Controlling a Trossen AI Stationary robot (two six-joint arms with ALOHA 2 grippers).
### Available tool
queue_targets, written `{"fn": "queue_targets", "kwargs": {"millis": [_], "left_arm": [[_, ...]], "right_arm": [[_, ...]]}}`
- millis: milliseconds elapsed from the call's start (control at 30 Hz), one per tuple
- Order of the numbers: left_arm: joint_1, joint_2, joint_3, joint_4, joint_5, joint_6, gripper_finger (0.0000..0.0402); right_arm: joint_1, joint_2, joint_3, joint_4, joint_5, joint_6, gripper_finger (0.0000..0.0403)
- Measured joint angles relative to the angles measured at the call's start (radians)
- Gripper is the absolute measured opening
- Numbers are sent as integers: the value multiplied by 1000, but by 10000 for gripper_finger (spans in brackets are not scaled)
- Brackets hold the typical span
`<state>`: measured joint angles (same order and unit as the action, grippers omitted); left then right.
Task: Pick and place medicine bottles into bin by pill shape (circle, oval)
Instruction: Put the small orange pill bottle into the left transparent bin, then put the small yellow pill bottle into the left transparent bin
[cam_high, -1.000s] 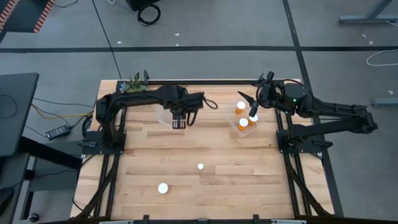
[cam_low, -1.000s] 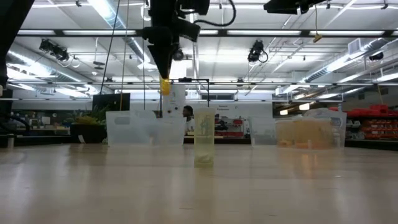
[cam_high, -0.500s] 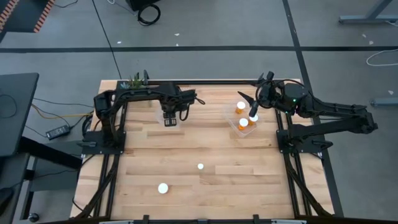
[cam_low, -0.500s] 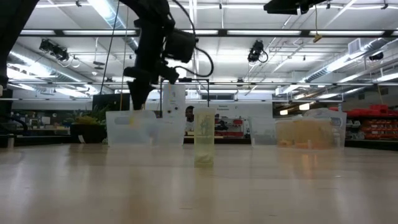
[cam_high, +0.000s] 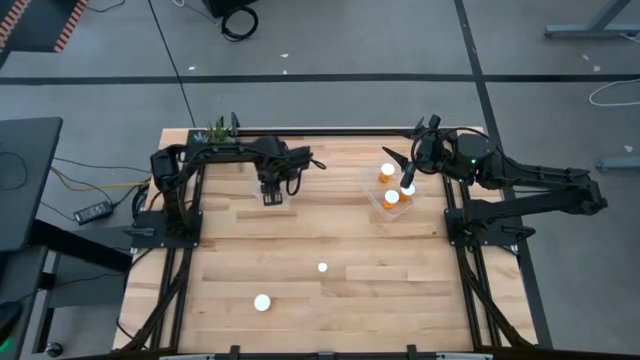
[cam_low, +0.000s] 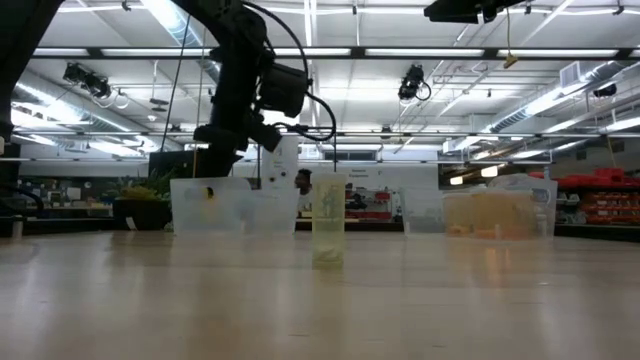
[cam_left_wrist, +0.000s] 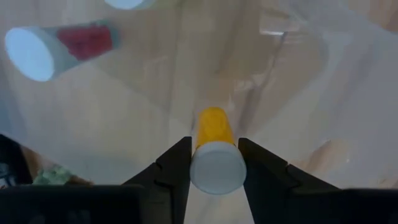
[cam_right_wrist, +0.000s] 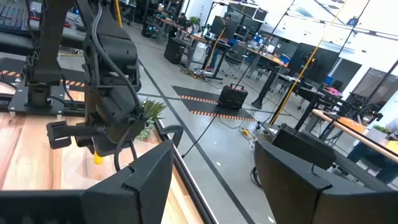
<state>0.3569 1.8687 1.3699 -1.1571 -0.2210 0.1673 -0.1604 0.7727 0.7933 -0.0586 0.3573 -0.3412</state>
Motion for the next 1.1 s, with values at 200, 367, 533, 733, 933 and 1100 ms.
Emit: {"fn": "queue_targets", "kwargs": {"millis": [200,367,533,733,933,1100], "left_arm": [[0,0,-64,38,0,0,137],[0,0,-98,48,-2,0,153],[0,0,-101,50,-2,-3,150],[0,0,-101,60,-2,0,167],[-1,0,-66,59,-2,1,200],[-4,0,-7,59,-2,0,213]], "right_arm": [[0,0,0,2,0,0,233],[0,0,0,6,-10,0,233],[0,0,0,10,-23,0,233],[0,0,0,10,-23,0,233],[0,0,0,10,-23,0,233],[0,0,0,9,-23,0,233]]}}
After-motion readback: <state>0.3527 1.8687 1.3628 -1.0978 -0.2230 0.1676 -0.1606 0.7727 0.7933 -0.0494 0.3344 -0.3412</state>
